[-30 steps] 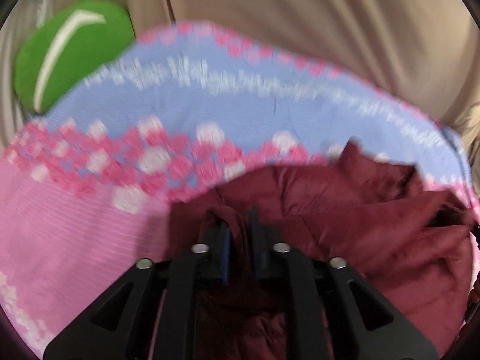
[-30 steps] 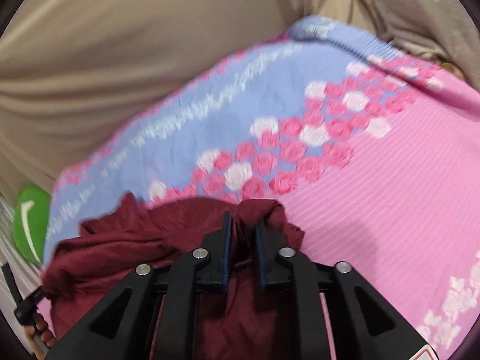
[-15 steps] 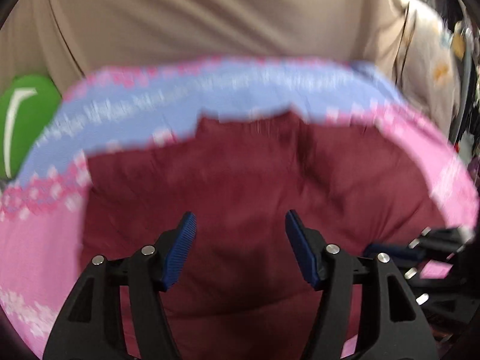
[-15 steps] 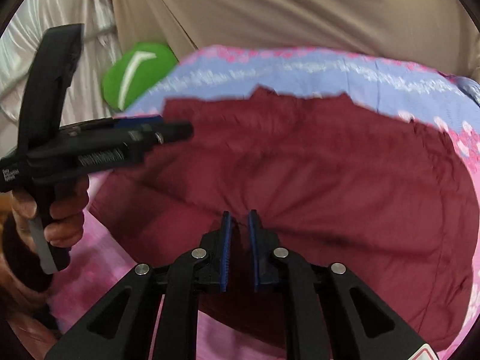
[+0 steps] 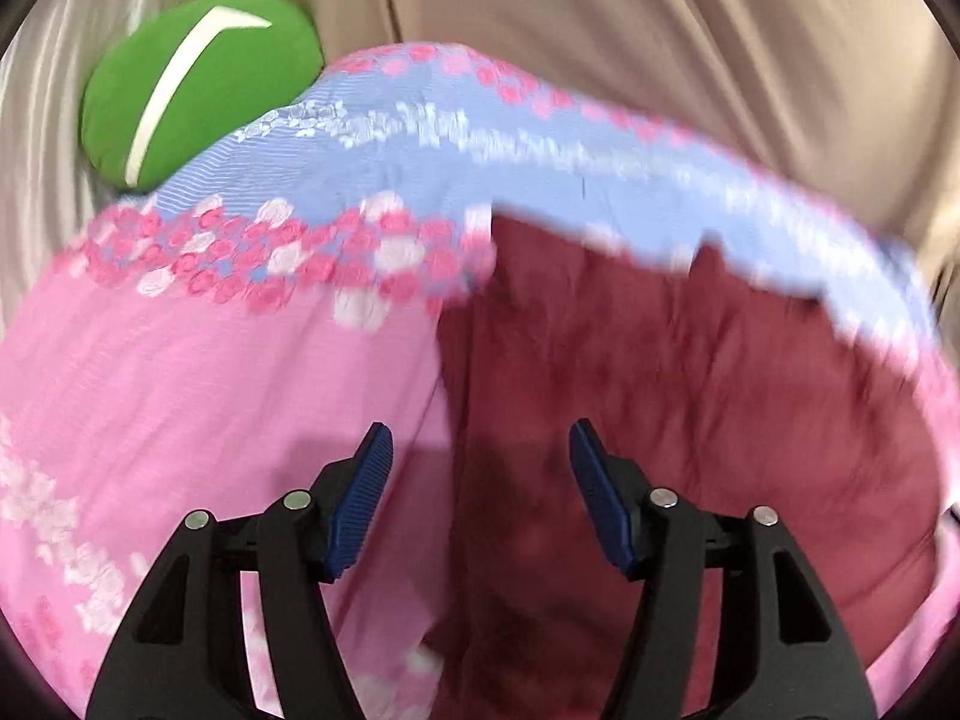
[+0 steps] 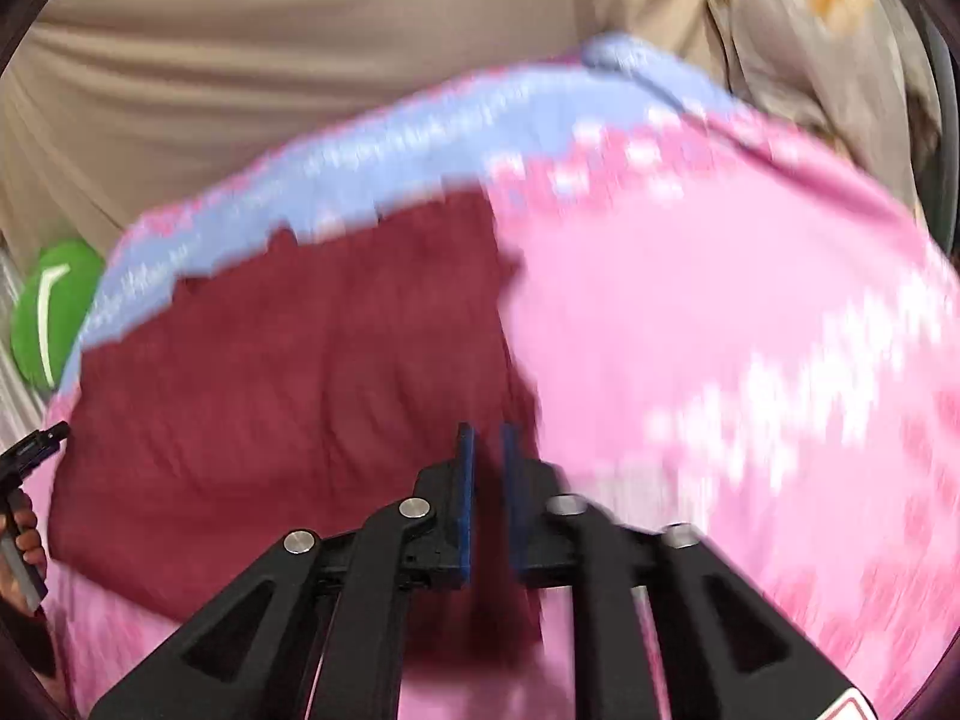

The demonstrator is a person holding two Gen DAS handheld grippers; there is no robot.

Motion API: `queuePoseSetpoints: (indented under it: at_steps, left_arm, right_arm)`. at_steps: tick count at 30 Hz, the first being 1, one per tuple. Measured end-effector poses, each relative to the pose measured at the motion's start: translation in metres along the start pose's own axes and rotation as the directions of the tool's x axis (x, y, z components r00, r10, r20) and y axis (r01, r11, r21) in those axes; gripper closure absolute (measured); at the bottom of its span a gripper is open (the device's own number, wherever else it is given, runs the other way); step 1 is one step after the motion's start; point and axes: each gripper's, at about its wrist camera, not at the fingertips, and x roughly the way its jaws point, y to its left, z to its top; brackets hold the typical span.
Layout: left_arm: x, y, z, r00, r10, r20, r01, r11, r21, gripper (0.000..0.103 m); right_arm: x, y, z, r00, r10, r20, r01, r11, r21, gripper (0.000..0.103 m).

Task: Fold large clothes
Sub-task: 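Lower the jacket onto the bedspread and open both grippers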

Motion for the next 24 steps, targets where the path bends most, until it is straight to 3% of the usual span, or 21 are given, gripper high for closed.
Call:
queuePoseSetpoints:
  at_steps: [2,3,4,6,7,8,9,10,11,12,15,16,17,20,22,24]
  left_arm:
    - [0.011,-0.001,0.025,0.999,-0.05,0.001,0.05,0.998,-0.037,0.019]
    - [0.018,-0.004,0.034,0.998,-0.062,-0.004,0.061,0.997,-0.05,0.013]
    - [0.028,-0.007,0.041,0.997,-0.08,-0.02,0.079,0.995,-0.06,0.012]
    - [0.054,-0.014,0.054,0.991,-0.102,-0.085,0.096,0.993,-0.068,0.012]
    - [0.065,-0.017,0.057,0.989,-0.106,-0.103,0.099,0.993,-0.072,0.015]
    - [0.074,-0.019,0.058,0.988,-0.102,-0.117,0.094,0.993,-0.074,0.039]
    - [0.084,-0.023,0.06,0.986,-0.092,-0.136,0.083,0.994,-0.069,0.065]
    - [0.089,-0.026,0.06,0.984,-0.092,-0.149,0.085,0.995,-0.055,0.075]
    - [0.093,-0.027,0.062,0.985,-0.092,-0.149,0.086,0.995,-0.051,0.091]
    - [0.093,-0.03,0.064,0.988,-0.08,-0.129,0.075,0.996,-0.041,0.095]
    - [0.086,-0.037,0.069,0.999,-0.024,-0.049,0.024,1.0,0.007,0.098]
    - [0.09,-0.036,0.071,0.999,-0.008,-0.037,0.009,1.0,0.018,0.098]
    - [0.095,-0.038,0.071,0.999,0.011,-0.044,-0.01,1.0,0.03,0.098]
    - [0.135,-0.039,0.057,0.989,0.077,-0.129,-0.069,0.996,0.063,0.096]
    - [0.14,-0.038,0.055,0.989,0.096,-0.115,-0.09,0.994,0.06,0.095]
    - [0.129,-0.037,0.057,0.988,0.117,-0.1,-0.112,0.992,0.057,0.094]
  right_arm:
    - [0.01,0.013,0.029,0.999,0.039,0.024,-0.039,0.999,-0.015,0.07]
    - [0.021,0.02,0.048,0.998,0.058,0.038,-0.057,0.998,-0.009,0.05]
    - [0.03,0.021,0.061,0.997,0.063,0.046,-0.063,0.998,0.0,0.037]
    - [0.061,0.017,0.086,0.998,0.047,0.032,-0.047,0.999,0.024,0.036]
    - [0.075,0.014,0.093,1.0,0.023,0.008,-0.023,0.999,0.04,0.036]
    - [0.09,0.011,0.096,1.0,0.004,-0.019,-0.003,0.999,0.053,0.036]
    - [0.109,0.011,0.102,0.998,-0.008,-0.058,0.012,0.998,0.067,0.047]
    - [0.121,0.013,0.102,0.996,-0.005,-0.093,0.012,0.998,0.069,0.083]
    - [0.129,0.016,0.102,0.993,-0.008,-0.116,0.015,0.998,0.059,0.092]
    - [0.128,0.019,0.103,0.996,-0.002,-0.092,0.007,0.998,0.056,0.097]
    - [0.102,0.02,0.111,0.997,0.011,0.076,-0.015,0.998,0.056,0.099]
    - [0.099,0.018,0.112,0.995,0.008,0.096,-0.015,0.998,0.067,0.099]
    - [0.103,0.014,0.112,0.996,-0.005,0.088,-0.002,0.997,0.079,0.099]
    - [0.159,-0.004,0.099,0.991,-0.063,-0.115,0.073,0.994,0.079,0.099]
    - [0.16,-0.014,0.101,0.993,-0.029,-0.115,0.044,0.991,0.13,0.099]
    - [0.146,-0.015,0.103,0.994,-0.07,-0.078,0.081,0.987,0.136,0.095]
